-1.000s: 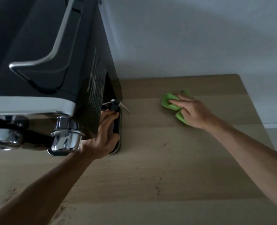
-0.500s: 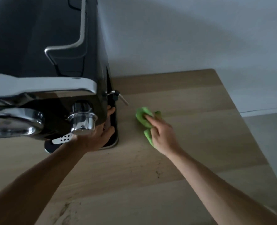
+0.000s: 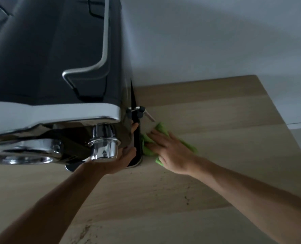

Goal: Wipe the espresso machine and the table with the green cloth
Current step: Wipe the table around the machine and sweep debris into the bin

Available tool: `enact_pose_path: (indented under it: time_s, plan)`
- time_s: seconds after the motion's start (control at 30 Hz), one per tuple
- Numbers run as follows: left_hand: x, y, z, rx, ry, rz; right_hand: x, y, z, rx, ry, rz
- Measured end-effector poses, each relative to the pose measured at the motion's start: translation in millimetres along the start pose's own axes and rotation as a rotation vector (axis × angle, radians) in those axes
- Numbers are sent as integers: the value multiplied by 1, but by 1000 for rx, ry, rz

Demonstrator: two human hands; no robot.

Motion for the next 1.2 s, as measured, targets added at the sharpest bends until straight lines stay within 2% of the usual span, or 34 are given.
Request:
enact_pose_path:
  time_s: [0.07,0.17,0.27,0.37,0.43,0.47,0.57,0.67,0.73,0.8,0.9,1.0,1.1,1.2]
  plan:
    - [4,-5,-4,-63,18,-114,-23,0,8,171,-79,19]
    - [2,17,14,-124,-229,20,-7,-38,-42,275,102,-80]
    - [7,10,7,-260,-317,-44,5,-57,-98,102,214,-131]
    - [13,-12,-9,-155,-151,-113,-12,-47,-127,-67,300,-68]
    - [8,-17,-7,-172,-11,-275,-30,-40,-113,-102,302,-89]
    - [6,-17,-6,-169,5,-281,-39,-35,-100,-120,285,-113]
    - [5,-16,5,-106,-99,-227,-64,-12,-44,-97,226,-176]
    - [8,-13,3,-147,-222,-117,-73,5,13,90,217,-205]
    - [5,-9,0,-234,-299,-21,-78,-3,16,341,363,-296]
    - [4,-13,-1,-164,-309,-50,-89,-31,-12,426,509,-429]
    - [3,-20,1,-14,-347,-67,-131,-72,-80,237,690,-505]
    - [3,-15,5,56,-386,-1,-182,-66,-121,47,849,-409]
    - [3,-17,7,24,-393,-17,-202,-36,-101,-135,906,-350]
    - [3,-15,-1,79,-328,52,-181,-16,-54,-150,872,-352]
Point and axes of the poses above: each hand's wrist, its own x-axis towards the middle knuckle, its own y-axis out of the palm, z = x × y, the point moved 7 cm from there along x, towards the middle knuckle, and after that the axes turned 1 degree about -x, right-handed, at the moved point
